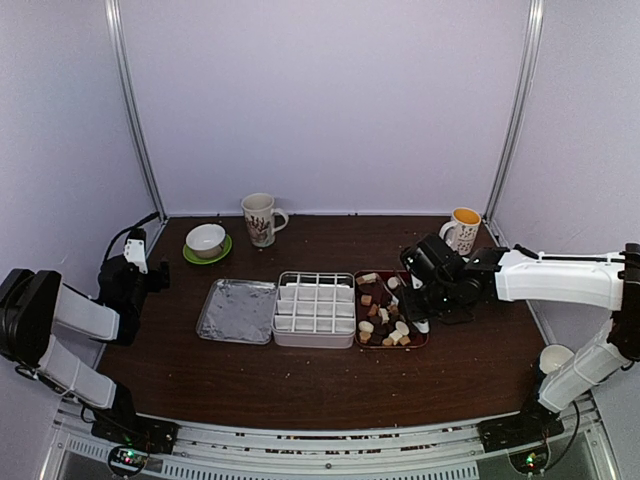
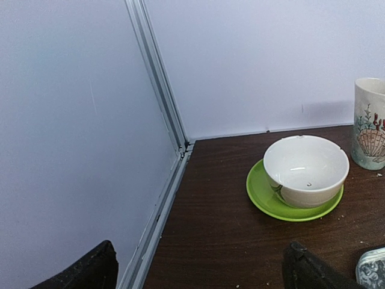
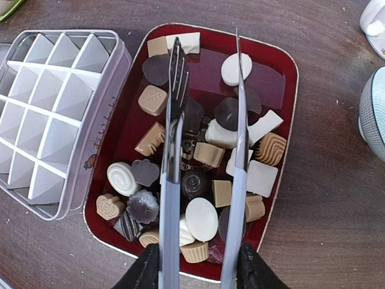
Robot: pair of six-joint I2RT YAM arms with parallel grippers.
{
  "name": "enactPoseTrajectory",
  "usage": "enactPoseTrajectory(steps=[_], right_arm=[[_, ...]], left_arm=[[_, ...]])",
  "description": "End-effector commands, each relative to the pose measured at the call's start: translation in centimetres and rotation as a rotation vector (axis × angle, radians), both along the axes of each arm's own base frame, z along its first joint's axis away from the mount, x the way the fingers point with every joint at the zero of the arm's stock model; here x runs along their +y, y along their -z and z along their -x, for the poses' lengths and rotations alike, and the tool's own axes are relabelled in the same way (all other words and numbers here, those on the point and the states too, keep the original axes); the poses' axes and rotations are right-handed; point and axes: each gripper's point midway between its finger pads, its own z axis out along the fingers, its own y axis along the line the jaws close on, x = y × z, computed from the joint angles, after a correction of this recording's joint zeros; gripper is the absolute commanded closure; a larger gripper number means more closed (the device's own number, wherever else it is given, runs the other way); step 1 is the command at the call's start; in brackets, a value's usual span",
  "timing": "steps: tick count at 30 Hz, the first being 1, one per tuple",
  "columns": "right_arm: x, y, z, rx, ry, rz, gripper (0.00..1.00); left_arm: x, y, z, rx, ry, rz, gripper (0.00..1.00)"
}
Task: Pack the chocolate
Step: Pick up the fake chocolate from the plate.
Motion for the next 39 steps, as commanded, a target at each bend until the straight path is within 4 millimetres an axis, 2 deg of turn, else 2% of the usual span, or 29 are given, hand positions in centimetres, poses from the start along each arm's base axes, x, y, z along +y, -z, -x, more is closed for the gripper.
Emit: enactPoseTrajectory(steps=[1,9,13,28,33,39], right_arm=[[-0.8,-1.4,-1.3,-0.055,0.079,-0.007,0.58],[-1.2,-0.7,-2.1,-0.029,0.106,-0.04,0.58],[-1.3,-0.4,-2.7,-0.017,0.127,-0.059,0.62],[-0.7,1.7,-3.0,0.056,0.13,-0.083,0.6],[-0.1,1.8,-3.3,0.066,0.119,-0.116,0.62],[0.2,1.4,-3.5,0.065,0.107,-0.13,0.68]], left_arm=[[0.1,-1.3,-0.5,-0.046,0.004,0.009,0.02],[0.1,-1.2,-0.5,-0.046,0.004,0.01,0.02],[0.1,-1.3,-0.5,-0.046,0.004,0.01,0.02],[0.1,-1.2,-0.4,-0.046,0.004,0.011,0.02],[0.1,-1.3,-0.5,-0.046,0.003,0.01,0.02],[0.1,-1.3,-0.5,-0.047,0.005,0.01,0.02]])
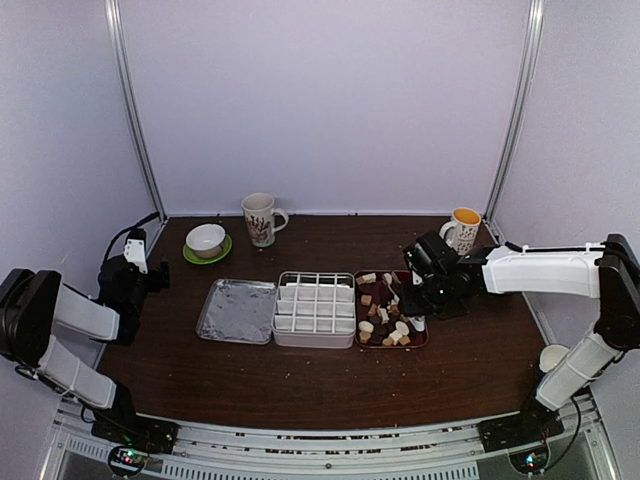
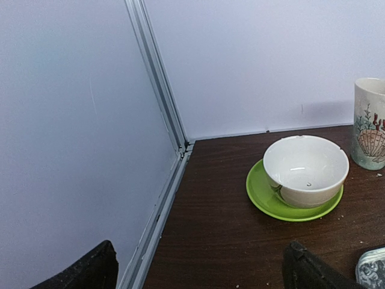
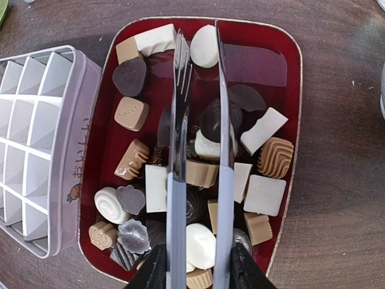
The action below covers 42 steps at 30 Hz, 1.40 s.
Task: Pack the chocolate
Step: Pick up the fake chocolate from the plate, then place the fake chocolate in the empty pocket of the box.
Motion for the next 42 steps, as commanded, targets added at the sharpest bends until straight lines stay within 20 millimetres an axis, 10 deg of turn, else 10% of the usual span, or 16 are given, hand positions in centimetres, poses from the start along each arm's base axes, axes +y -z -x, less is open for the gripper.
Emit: enactPoseTrajectory(steps=[1,18,33,42], right_arm=[[0.9,-1.4,-1.0,-0.029,-0.003,-0.046,0.7],[0.5,-6.4,-0.2,-0.176,-0.063,-0.13,0.77],[4.9,-10.2,1.0,-0.276,-0.278,-0.322,0.81],[7.0,-9.1,0.7,-0.235,-0.337,-0.293,0.81]], left_arm=[[0.1,-1.2,-0.5,-0.045,0.004,0.011,0.02],[0.1,-1.2,-0.5,-0.044,0.004,0.009,0.02],[0.1,-1.3,-0.5,-0.047,0.005,0.011,0.02],[0.1,-1.2,-0.4,-0.045,0.002,0.011,0.02]])
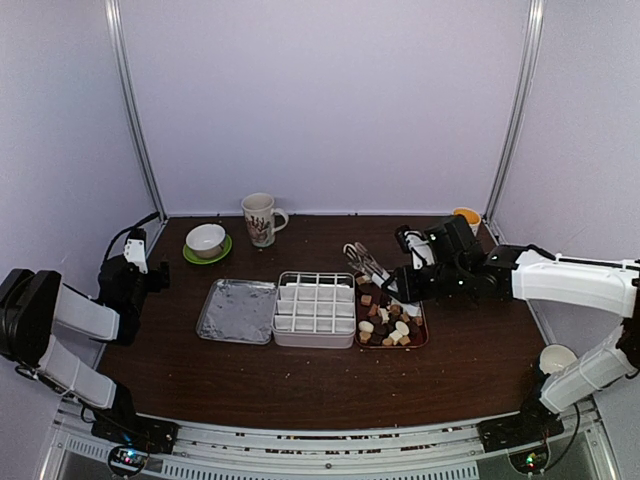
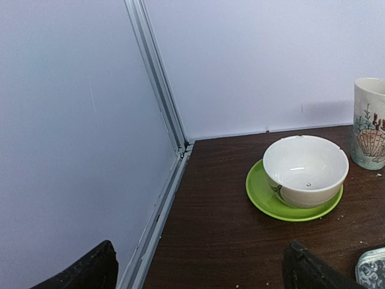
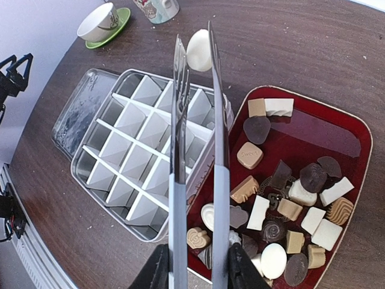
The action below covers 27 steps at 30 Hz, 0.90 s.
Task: Pack the chocolate
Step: Place the fake chocolate in the empty pocket of the box.
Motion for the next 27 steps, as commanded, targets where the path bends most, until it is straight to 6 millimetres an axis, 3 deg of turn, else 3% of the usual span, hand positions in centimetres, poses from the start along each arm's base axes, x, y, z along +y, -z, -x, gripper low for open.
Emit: enactPoseTrajectory(steps=[1,9,27], right_arm=[[1.9,-1.1,-0.6,-0.036,-0.049,-0.015,0.81],[2.4,0.5,-0.5,-0.009,-0.061,0.02,0.81],[2.8,1.4,-0.4,-0.001,-0.072,0.05,0.8]], left_arm=[[0.1,-1.2,-0.4,-0.044,0.003,0.01,0.02],[0.1,-1.2,-0.4,-0.044,0.004,0.01,0.02],[0.1,-1.2,-0.4,-0.044,0.003,0.01,0.02]])
